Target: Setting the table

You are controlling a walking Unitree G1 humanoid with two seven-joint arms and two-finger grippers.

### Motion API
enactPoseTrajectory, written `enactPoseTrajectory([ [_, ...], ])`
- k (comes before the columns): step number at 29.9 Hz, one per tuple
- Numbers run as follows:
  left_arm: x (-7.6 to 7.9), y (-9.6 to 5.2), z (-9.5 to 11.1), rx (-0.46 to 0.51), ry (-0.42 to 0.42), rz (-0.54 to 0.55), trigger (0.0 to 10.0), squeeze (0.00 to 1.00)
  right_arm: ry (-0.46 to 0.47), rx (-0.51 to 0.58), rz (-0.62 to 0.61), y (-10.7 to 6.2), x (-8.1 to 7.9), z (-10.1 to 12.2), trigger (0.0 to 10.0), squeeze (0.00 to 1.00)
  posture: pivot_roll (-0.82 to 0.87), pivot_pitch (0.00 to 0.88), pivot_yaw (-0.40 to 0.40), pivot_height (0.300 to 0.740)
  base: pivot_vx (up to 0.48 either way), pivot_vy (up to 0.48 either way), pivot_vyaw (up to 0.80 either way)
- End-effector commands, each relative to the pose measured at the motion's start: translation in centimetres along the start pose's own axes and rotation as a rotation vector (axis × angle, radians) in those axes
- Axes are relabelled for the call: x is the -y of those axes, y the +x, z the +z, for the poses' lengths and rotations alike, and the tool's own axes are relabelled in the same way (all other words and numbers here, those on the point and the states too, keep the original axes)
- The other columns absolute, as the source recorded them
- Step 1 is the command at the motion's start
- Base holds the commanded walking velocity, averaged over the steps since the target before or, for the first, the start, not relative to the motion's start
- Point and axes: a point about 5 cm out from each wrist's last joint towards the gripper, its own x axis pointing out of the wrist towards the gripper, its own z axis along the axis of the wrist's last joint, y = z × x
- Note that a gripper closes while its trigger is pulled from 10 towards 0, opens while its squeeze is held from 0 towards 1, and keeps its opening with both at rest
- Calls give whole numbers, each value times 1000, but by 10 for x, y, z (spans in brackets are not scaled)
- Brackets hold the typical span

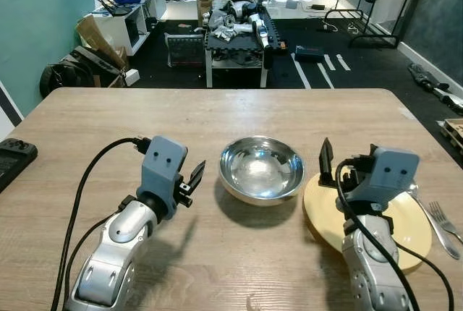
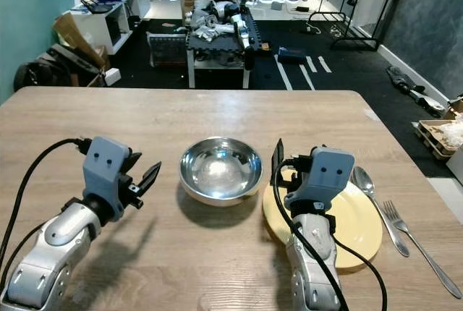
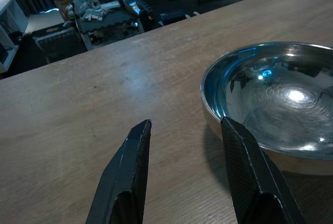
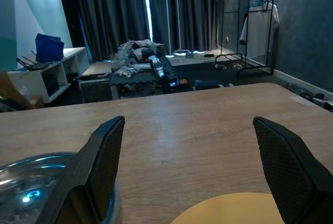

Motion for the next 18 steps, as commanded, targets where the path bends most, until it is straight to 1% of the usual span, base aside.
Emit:
enactPoseTrajectory([
  [1,-2,0,-2,-1,5,12,10000,0,-5,-13,-7,0,3,-4,10000,0,112,45,88,740,0,0,0],
  [15,-2,3,-3,8,1,17,10000,0,-14,-17,3,1,1,-6,10000,0,106,25,91,740,0,0,0],
  [18,-3,4,-4,6,0,21,10000,0,-14,-17,4,1,1,-6,10000,0,105,21,91,740,-247,0,0],
])
